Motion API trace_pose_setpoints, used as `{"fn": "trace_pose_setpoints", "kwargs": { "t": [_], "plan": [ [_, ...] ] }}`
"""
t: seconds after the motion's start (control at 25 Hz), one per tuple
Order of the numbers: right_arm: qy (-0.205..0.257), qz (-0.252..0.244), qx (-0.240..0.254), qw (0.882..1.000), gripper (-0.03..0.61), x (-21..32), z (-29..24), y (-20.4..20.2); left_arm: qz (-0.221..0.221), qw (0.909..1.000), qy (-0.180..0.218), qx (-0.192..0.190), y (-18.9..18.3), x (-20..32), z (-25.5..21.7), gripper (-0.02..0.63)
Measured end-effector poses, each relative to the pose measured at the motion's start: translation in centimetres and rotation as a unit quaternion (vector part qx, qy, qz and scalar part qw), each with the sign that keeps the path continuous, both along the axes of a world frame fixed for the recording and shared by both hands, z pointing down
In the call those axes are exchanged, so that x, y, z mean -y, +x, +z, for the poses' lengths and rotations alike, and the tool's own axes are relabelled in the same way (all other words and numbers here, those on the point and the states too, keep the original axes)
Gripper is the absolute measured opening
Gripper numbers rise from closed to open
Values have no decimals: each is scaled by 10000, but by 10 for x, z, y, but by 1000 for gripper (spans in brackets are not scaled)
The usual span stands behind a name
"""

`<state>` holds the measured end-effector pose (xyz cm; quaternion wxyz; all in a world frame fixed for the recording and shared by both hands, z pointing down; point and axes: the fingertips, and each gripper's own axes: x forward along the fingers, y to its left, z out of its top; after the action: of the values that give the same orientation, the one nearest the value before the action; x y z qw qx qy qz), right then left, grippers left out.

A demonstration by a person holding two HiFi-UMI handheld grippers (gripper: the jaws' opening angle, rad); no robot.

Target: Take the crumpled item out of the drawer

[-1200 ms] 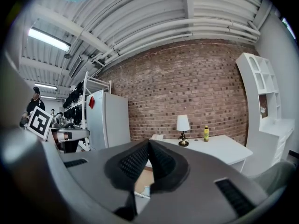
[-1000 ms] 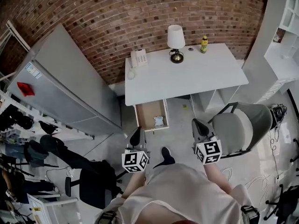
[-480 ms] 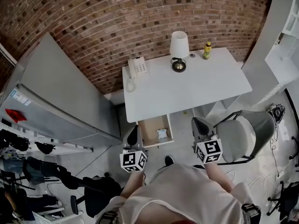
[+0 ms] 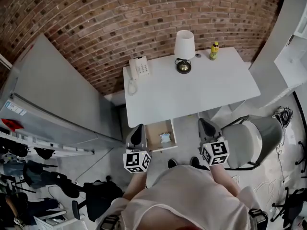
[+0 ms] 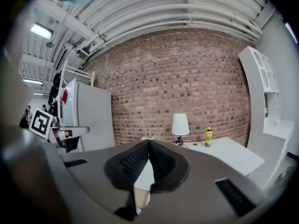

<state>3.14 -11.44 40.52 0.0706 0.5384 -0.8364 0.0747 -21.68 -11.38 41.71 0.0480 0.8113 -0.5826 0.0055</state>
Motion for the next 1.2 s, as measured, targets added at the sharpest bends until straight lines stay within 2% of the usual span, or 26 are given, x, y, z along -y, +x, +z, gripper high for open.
{"fn": "trace_pose_setpoints", "kwargs": {
  "t": [0.4, 0.56, 0.72, 0.96, 1.2],
  "plan": [
    [41, -343, 8, 9994, 8, 23, -5, 21, -310, 9992, -243, 0, 25, 4, 9, 9],
    [6, -407, 47, 9992, 8, 24, -1, 30, -354, 9977, -581, -26, 37, 7, 32, 9],
    [-27, -430, 75, 9990, 8, 24, 1, 38, -158, 9945, -1030, -142, 53, 6, 64, 9],
    [-93, -422, 166, 9989, 8, 23, 3, 49, -40, 9898, -1417, 107, 70, 6, 104, 9],
    [-121, -430, 182, 9988, 8, 21, 6, 53, 107, 9799, -1980, 240, 79, -2, 150, 9]
  ]
}}
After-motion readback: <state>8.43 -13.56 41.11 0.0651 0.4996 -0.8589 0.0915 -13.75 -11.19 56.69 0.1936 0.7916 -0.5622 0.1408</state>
